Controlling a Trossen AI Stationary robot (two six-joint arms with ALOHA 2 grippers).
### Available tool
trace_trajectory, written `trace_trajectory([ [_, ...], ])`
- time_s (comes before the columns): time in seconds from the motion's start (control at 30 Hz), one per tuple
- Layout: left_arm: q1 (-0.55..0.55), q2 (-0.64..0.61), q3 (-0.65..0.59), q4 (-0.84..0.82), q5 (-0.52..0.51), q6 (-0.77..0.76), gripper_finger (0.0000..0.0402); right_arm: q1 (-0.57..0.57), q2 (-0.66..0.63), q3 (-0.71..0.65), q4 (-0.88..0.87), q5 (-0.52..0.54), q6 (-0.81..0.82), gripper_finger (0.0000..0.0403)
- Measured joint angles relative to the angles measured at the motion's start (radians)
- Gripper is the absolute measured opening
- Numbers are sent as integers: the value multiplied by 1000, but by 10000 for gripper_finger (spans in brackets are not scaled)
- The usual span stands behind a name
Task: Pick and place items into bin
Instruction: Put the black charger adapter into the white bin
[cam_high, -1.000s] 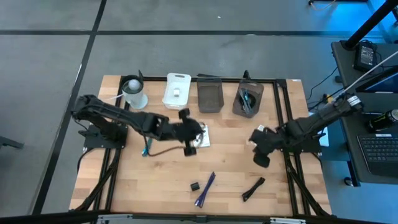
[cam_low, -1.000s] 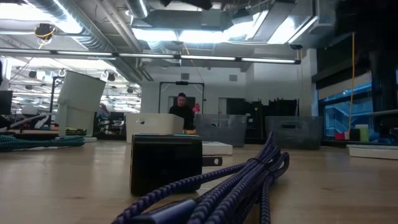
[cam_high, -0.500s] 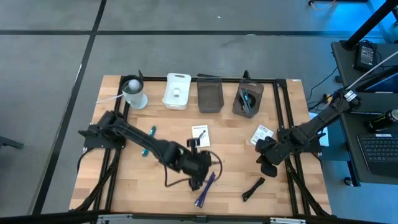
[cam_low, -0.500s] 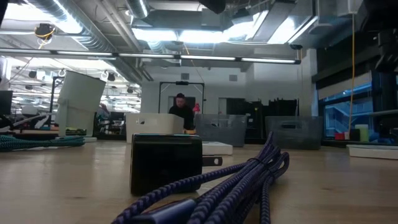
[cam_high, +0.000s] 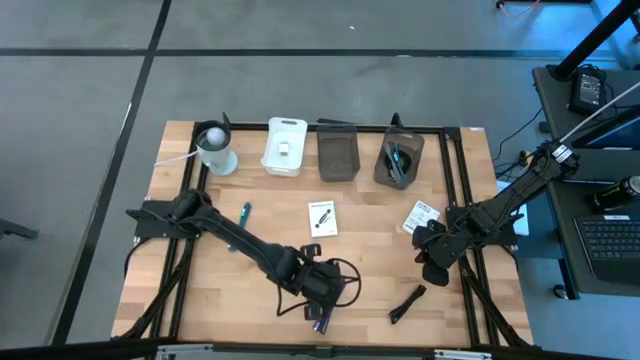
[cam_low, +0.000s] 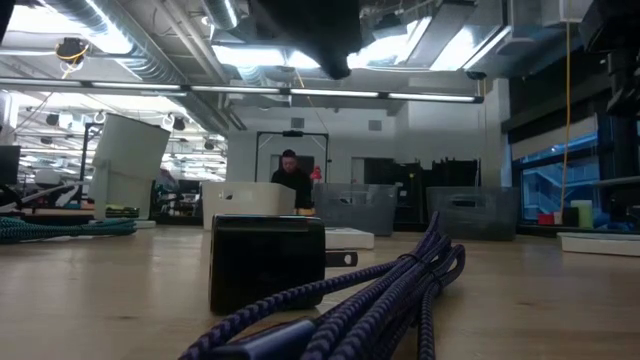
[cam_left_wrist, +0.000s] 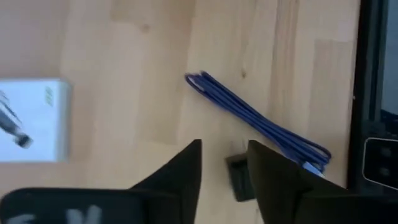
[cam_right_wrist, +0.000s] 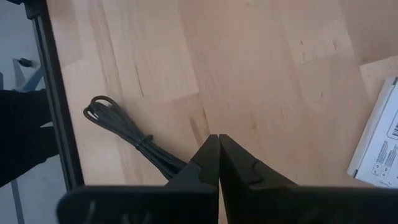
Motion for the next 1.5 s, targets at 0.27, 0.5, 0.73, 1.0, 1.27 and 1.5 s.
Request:
trace_trajectory([
  [0.27, 0, 58, -4, 1, 109, -174, 197, 0, 2, 0, 1, 2, 0, 3],
  [0.5, -5, 131, -4, -1, 204, -224, 244, 0, 2, 0, 2, 28, -1, 3],
  [0.73, -19, 186, -4, -7, 174, -224, 255, 0, 2, 0, 2, 29, -6, 4],
  [1.0, -10, 223, -3, -8, 183, -231, 218, 0, 4, 0, 0, 72, -8, 4],
  [1.27, 17, 219, -3, -16, 232, -206, 141, 0, 4, 0, -1, 80, -28, 4],
  [1.5, 25, 206, 19, -26, 271, -161, 141, 0, 4, 0, -1, 82, -30, 4],
])
